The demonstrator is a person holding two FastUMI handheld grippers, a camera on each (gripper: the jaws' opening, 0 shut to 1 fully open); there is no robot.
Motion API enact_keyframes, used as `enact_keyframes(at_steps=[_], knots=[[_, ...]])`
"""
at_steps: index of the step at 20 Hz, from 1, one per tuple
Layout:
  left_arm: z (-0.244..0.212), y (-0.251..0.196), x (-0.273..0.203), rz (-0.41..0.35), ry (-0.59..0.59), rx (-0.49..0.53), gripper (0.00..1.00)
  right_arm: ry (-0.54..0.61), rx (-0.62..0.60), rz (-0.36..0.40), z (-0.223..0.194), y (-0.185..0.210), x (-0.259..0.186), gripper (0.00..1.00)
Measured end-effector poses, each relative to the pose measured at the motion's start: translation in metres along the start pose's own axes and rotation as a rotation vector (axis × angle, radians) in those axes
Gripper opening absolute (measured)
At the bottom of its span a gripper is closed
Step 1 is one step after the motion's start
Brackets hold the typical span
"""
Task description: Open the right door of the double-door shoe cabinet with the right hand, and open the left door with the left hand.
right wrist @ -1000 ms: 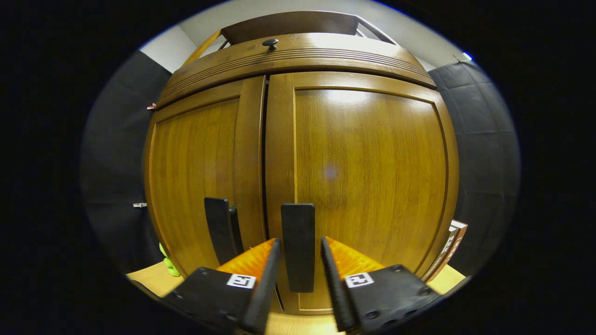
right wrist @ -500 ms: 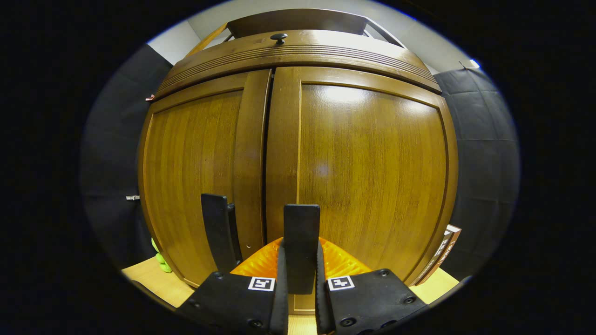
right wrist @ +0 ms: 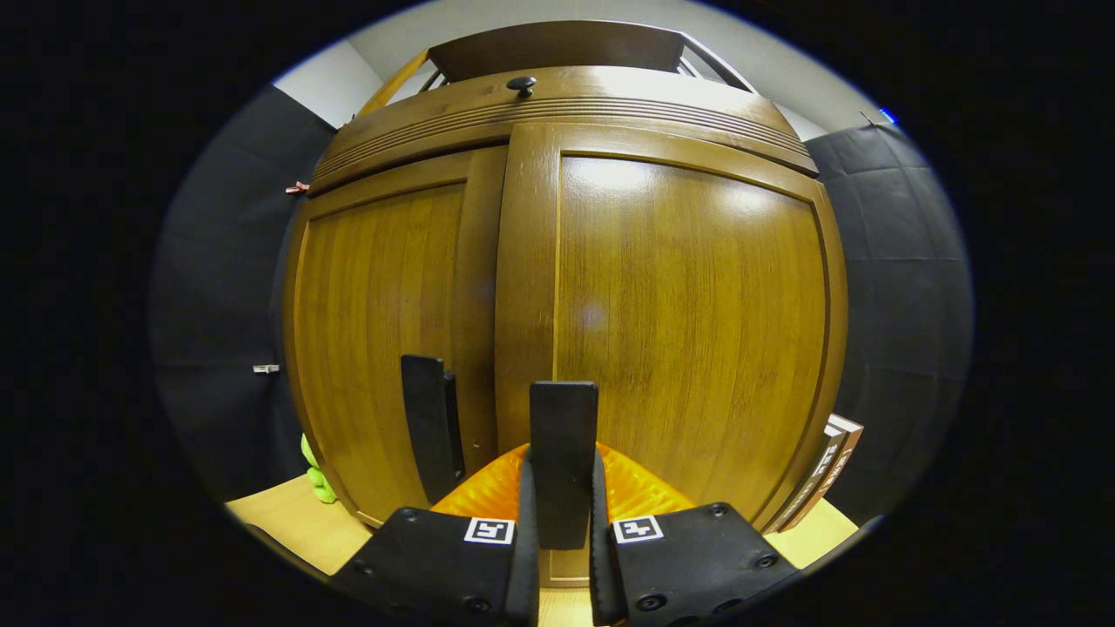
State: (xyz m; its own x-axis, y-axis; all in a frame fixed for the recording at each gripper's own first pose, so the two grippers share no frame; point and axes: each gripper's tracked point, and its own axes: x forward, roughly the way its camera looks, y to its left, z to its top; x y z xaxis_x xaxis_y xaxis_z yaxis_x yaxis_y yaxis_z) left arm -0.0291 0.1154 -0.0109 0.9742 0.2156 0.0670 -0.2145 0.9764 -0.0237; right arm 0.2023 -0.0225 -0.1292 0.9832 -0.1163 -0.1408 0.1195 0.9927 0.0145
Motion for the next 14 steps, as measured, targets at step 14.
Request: enact_keyframes(at_steps=[14], knots=[[-0.006, -0.013, -0.004, -0.046, -0.001, -0.032, 0.94, 0.015, -0.018, 0.083, 0.004, -0.014, -0.056, 0.22]])
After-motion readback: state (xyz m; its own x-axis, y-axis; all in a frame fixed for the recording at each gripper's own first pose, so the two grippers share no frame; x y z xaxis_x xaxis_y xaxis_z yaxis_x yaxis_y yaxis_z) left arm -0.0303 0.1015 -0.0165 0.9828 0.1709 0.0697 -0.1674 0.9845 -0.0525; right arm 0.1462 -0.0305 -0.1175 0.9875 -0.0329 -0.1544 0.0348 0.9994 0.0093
